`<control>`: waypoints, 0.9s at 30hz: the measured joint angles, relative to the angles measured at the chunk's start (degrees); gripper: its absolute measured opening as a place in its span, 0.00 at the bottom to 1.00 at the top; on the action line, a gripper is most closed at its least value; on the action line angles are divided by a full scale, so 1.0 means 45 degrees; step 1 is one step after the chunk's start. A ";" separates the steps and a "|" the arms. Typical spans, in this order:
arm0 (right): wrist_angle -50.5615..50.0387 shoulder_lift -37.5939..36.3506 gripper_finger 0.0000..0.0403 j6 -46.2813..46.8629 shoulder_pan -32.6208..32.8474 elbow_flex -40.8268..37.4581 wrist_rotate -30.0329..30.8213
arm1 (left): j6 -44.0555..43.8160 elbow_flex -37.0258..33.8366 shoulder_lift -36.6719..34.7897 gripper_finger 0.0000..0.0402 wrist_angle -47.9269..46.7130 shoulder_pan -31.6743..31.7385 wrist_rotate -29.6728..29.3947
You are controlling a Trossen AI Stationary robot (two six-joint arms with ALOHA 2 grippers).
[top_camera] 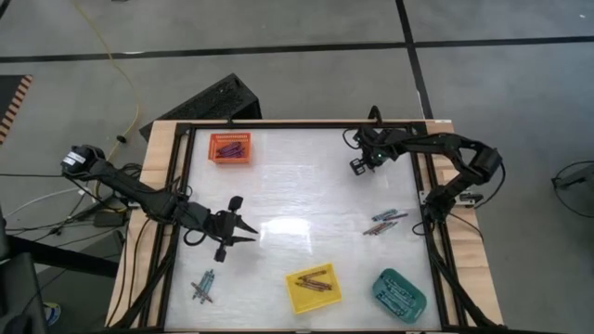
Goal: Sort crayons
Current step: Put the purple crayon into the orange bin
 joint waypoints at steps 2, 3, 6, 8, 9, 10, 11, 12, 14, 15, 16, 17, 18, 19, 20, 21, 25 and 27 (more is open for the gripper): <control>-0.0038 -0.0269 0.01 0.0005 0.0161 -0.0032 -0.0001 | -0.0017 0.0000 0.0000 0.21 0.0110 0.0009 -0.0134; -0.0108 -0.0470 0.00 0.0001 0.0246 -0.0050 -0.0013 | -0.0024 0.0000 0.0000 0.21 0.0226 0.0010 -0.0142; -0.0090 -0.1239 0.00 0.0000 0.0604 -0.0051 -0.0072 | 0.0081 0.0003 0.0000 0.21 0.0759 0.0010 -0.0144; -0.0081 -0.1802 0.00 0.0001 0.0890 -0.0038 -0.0062 | 0.0214 0.0005 0.0000 0.21 0.1130 0.0010 -0.0220; -0.0099 -0.2105 0.00 0.0003 0.1068 -0.0038 -0.0057 | 0.0268 0.0004 0.0000 0.21 0.1366 0.0005 -0.0253; -0.0098 -0.2400 0.00 0.0007 0.1275 -0.0038 -0.0019 | 0.0313 0.0002 0.0000 0.21 0.1592 0.0005 -0.0304; -0.0069 -0.2692 0.00 0.0010 0.1499 -0.0038 -0.0019 | 0.0376 0.0005 0.0000 0.21 0.1833 0.0010 -0.0340; -0.0016 -0.2997 0.00 0.0010 0.1768 -0.0038 -0.0019 | 0.0461 0.0005 0.0000 0.21 0.2073 0.0010 -0.0405; 0.0105 -0.3569 0.00 0.0093 0.2368 -0.0038 -0.0021 | 0.0653 0.0005 0.0000 0.21 0.2607 0.0010 -0.0538; 0.0231 -0.3836 0.00 0.0154 0.2693 -0.0038 -0.0013 | 0.0758 0.0005 0.0000 0.21 0.2873 0.0010 -0.0553; 0.0434 -0.4104 0.00 0.0197 0.3048 -0.0038 -0.0008 | 0.0853 0.0005 0.0000 0.21 0.3135 0.0010 -0.0565; 0.0691 -0.4366 0.00 0.0201 0.3413 -0.0036 0.0004 | 0.0956 0.0005 0.0000 0.21 0.3418 0.0021 -0.0562; 0.1007 -0.4601 0.00 0.0232 0.3797 -0.0032 0.0019 | 0.1051 0.0005 0.0000 0.21 0.3679 0.0034 -0.0560; 0.1371 -0.4806 0.00 0.0243 0.4178 -0.0027 0.0015 | 0.1123 0.0005 0.0000 0.21 0.3931 0.0067 -0.0559; 0.1778 -0.5008 0.00 0.0242 0.4589 -0.0024 0.0026 | 0.1168 0.0005 0.0000 0.21 0.4158 0.0129 -0.0547; 0.2206 -0.5181 0.00 0.0238 0.4992 -0.0024 0.0075 | 0.1171 0.0005 0.0000 0.21 0.4354 0.0201 -0.0554; 0.4223 -0.5512 0.00 -0.0065 0.6683 -0.0024 0.0372 | 0.1149 0.0005 -0.0002 0.21 0.5099 0.0554 -0.0535; 0.5285 -0.5518 0.00 -0.0341 0.7434 -0.0022 0.0422 | 0.1114 0.0005 -0.0001 0.21 0.5430 0.0694 -0.0450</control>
